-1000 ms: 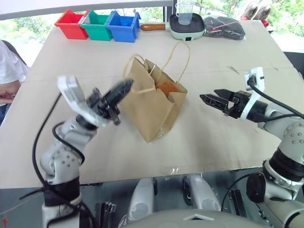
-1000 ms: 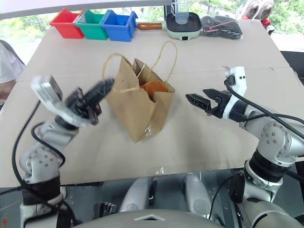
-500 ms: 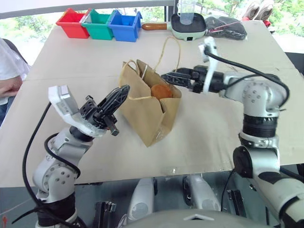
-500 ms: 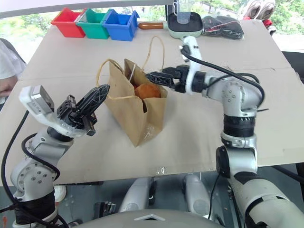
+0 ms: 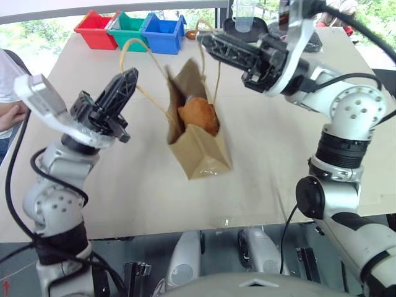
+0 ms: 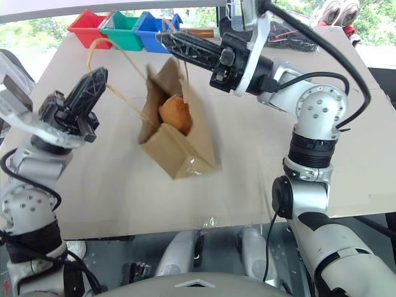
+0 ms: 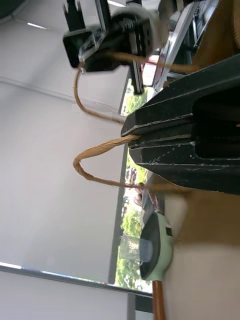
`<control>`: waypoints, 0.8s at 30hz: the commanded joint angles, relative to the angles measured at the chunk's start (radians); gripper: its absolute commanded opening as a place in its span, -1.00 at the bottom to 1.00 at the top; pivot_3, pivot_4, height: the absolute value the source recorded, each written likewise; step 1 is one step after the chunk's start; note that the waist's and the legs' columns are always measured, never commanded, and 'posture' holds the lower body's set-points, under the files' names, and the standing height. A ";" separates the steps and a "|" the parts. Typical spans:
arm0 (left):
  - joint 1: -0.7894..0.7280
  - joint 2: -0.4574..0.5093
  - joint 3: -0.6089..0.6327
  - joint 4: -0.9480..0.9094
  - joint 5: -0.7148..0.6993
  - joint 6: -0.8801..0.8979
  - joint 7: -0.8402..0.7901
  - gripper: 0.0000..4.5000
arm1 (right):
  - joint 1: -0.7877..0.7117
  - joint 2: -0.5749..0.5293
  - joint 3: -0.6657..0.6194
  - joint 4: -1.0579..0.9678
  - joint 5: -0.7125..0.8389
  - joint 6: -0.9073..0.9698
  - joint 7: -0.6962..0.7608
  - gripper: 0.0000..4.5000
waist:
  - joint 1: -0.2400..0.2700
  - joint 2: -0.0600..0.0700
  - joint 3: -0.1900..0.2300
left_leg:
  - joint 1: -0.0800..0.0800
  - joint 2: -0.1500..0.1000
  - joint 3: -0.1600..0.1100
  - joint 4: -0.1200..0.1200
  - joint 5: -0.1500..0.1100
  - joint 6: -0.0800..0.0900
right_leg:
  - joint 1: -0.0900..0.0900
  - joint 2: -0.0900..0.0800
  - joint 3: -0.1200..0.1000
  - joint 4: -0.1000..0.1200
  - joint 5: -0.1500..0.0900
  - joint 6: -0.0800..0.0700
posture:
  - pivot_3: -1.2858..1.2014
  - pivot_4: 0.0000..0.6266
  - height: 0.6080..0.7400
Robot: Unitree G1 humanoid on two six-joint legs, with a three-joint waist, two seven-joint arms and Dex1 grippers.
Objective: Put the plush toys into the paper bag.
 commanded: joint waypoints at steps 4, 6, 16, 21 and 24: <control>-0.181 0.031 -0.131 0.224 0.201 -0.046 -0.118 -1.00 | 0.117 -0.042 0.031 -0.166 -0.010 -0.040 -0.190 -0.98 | 0.001 0.000 0.000 | 0.000 0.000 0.000 0.000 0.000 0.000 | 0.000 0.000 0.000 0.000 0.000 0.000 | 0.03 -0.52 1.00; -0.201 0.033 -0.190 0.288 0.280 -0.064 -0.159 -1.00 | 0.190 -0.098 0.112 -0.188 -0.104 -0.083 -0.191 -0.98 | 0.001 0.000 0.000 | 0.000 0.000 0.001 0.000 0.000 0.000 | 0.000 0.000 0.001 -0.001 0.000 0.000 | 0.03 -0.52 1.00; -0.217 0.075 -0.126 0.317 0.219 0.066 -0.248 -0.70 | 0.357 -0.379 0.093 -0.287 -0.062 -0.079 -0.058 -0.09 | -0.001 -0.001 0.001 | -0.002 0.001 0.001 -0.001 0.000 0.000 | -0.003 0.000 0.002 -0.001 0.000 0.000 | 0.03 -0.52 1.00; -0.012 0.140 -0.023 0.145 0.109 0.202 -0.223 0.23 | 0.494 -0.578 0.045 -0.417 0.040 -0.022 0.009 -0.09 | -0.003 -0.001 0.001 | -0.003 0.003 0.000 -0.003 -0.001 0.002 | -0.002 -0.001 0.003 -0.008 0.000 0.001 | 0.03 -0.52 1.00; 0.136 0.151 -0.015 0.040 0.137 0.202 -0.232 0.83 | 0.576 -0.639 0.131 -0.468 -0.078 -0.106 0.031 -0.09 | 0.000 -0.001 0.001 | -0.002 0.003 0.002 -0.003 -0.001 0.002 | -0.001 -0.001 0.002 -0.008 0.000 0.001 | 0.03 -0.52 1.00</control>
